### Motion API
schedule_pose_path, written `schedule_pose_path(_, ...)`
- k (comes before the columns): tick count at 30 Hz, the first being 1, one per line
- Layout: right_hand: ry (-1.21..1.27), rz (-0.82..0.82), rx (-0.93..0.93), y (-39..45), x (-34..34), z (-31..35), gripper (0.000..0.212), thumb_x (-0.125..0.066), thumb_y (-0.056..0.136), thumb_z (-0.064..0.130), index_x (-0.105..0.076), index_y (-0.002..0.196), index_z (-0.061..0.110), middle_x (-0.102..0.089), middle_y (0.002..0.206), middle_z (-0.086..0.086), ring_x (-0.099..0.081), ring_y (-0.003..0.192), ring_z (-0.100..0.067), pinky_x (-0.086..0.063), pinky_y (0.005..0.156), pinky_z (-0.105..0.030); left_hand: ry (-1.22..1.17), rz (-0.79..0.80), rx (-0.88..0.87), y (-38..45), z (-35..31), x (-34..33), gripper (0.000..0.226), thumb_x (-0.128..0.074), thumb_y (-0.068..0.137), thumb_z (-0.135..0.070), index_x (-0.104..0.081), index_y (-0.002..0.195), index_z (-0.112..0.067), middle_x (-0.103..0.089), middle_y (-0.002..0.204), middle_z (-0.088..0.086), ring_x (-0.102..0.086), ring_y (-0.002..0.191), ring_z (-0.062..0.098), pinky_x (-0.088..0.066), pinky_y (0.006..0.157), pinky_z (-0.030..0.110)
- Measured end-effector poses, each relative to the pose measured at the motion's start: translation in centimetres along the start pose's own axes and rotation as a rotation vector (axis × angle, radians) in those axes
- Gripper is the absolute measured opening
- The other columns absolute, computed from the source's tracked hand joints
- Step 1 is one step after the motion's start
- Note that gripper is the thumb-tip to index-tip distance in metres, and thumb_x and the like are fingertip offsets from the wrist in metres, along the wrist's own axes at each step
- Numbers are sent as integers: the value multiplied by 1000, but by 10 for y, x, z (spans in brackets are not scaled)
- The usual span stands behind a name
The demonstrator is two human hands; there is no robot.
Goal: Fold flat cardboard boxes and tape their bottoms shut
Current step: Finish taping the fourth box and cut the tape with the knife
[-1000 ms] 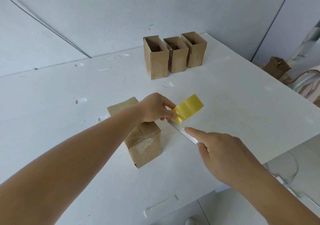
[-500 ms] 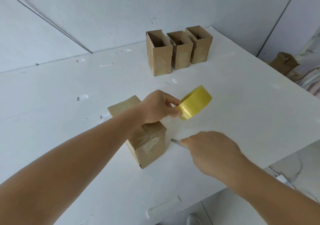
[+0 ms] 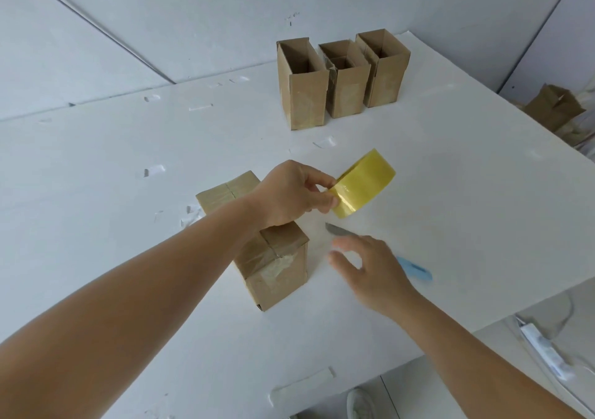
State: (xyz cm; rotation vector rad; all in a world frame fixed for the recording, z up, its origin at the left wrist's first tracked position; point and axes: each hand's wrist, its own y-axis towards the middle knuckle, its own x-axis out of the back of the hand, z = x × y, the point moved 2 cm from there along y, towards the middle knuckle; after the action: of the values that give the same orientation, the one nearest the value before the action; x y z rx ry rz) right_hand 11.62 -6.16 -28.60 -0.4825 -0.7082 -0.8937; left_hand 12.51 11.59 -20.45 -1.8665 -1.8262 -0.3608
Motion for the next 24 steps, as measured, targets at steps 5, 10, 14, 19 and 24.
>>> schedule_pose_path(5, 860, 80, -242, 4, -15, 49, 48, -58, 63, 71, -62, 88, 30, -63, 76, 24, -59, 83, 6, -44, 76, -11, 10, -13, 2, -1, -3, 0, 13, -73, 83, -26, -74, 89, -36, -68, 63, -11, -56, 65, 3, -48, 69, 22)
schedule_pose_path(10, 1179, -19, -435, 13, -27, 63, 26, -69, 82, 39, -65, 86, 13, -68, 91, -6, -61, 90, -18, -45, 91, -33, -6, -31, 13, -5, -1, 0, 15, -74, 81, -24, -73, 85, -38, -67, 59, -14, -55, 58, -4, -43, 59, 9)
schedule_pose_path(14, 1221, -104, -450, 14, -34, 63, 23, -67, 86, 30, -59, 70, 15, -62, 69, 0, -56, 74, -15, -45, 72, -27, -75, -94, 6, -4, -1, -3, 13, -74, 82, -22, -74, 86, -34, -67, 60, -13, -53, 58, 0, -43, 59, 11)
schedule_pose_path(19, 1227, -125, -468, 15, -36, 60, 24, -66, 86, 30, -57, 72, 13, -60, 72, -4, -55, 71, -16, -45, 71, -28, -223, -194, -49, -6, -4, -1, 14, -72, 84, -15, -73, 95, -24, -68, 67, -5, -58, 68, 6, -49, 68, 17)
schedule_pose_path(24, 1176, -141, -433, 15, -38, 58, 30, -68, 81, 30, -49, 62, 16, -48, 48, 11, -46, 46, -3, -40, 46, -11, -371, -359, -153, -21, -6, 13, 18, -70, 85, -8, -73, 98, -19, -67, 67, 0, -57, 65, 10, -49, 69, 20)
